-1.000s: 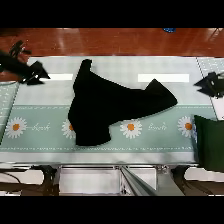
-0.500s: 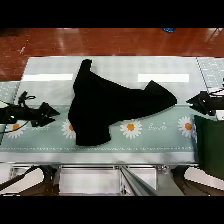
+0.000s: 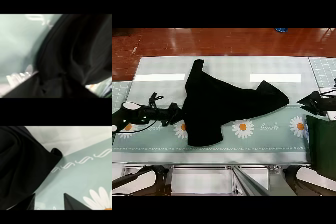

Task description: Fold the shirts.

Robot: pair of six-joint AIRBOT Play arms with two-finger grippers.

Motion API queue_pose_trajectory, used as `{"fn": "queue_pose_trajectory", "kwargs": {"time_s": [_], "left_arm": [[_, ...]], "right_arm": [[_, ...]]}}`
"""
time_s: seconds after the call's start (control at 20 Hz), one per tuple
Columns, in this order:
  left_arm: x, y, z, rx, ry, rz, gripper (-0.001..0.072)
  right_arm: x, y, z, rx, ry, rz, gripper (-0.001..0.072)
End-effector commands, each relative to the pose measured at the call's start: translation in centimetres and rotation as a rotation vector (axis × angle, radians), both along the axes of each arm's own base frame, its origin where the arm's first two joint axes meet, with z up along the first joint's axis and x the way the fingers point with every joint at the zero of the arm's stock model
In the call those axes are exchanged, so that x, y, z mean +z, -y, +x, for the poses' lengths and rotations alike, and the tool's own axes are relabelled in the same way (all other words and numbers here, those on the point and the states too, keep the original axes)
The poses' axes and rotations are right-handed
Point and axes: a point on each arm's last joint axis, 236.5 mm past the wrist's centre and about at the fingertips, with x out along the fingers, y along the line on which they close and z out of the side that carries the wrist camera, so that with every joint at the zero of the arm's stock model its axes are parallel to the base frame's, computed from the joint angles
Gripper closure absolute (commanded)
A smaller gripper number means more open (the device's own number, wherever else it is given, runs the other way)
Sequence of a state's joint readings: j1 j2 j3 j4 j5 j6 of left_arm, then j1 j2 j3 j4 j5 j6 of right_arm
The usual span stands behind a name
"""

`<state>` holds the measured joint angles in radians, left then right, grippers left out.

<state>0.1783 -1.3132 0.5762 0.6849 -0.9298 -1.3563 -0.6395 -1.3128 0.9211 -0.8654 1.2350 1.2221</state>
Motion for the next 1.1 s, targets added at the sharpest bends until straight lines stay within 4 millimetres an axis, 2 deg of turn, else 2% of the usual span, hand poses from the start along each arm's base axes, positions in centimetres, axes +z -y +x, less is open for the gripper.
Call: {"fn": "queue_pose_trajectory", "kwargs": {"time_s": [0.0, 0.05, 0.25, 0.45, 0.65, 1.05], "left_arm": [[-0.4, 0.9, 1.0, -0.028, 0.017, 0.018, 0.0591], [-0.1, 0.8, 1.4, -0.027, 0.028, 0.018, 0.0687], [0.6, 0.7, 2.4, -0.03, 0.053, 0.02, 0.0687], [0.6, 0.8, 2.3, -0.032, 0.051, 0.018, 0.0686], [0.6, 0.8, 2.3, -0.032, 0.05, 0.018, 0.0686], [0.6, 0.8, 2.3, -0.033, 0.049, 0.017, 0.0686]], "right_arm": [[0.0, 0.0, 0.0, 0.004, 0.001, -0.003, 0.0304], [-0.2, 0.2, -0.2, 0.008, -0.005, -0.013, 0.0304], [-2.2, 1.9, -1.6, 0.003, -0.09, -0.087, 0.0304], [-4.2, 1.0, -0.8, -0.01, -0.109, -0.002, 0.0304], [-5.8, 0.1, 1.2, -0.007, -0.095, 0.032, 0.0304], [-8.3, -4.3, 6.4, 0.066, -0.139, 0.032, 0.0304]]}}
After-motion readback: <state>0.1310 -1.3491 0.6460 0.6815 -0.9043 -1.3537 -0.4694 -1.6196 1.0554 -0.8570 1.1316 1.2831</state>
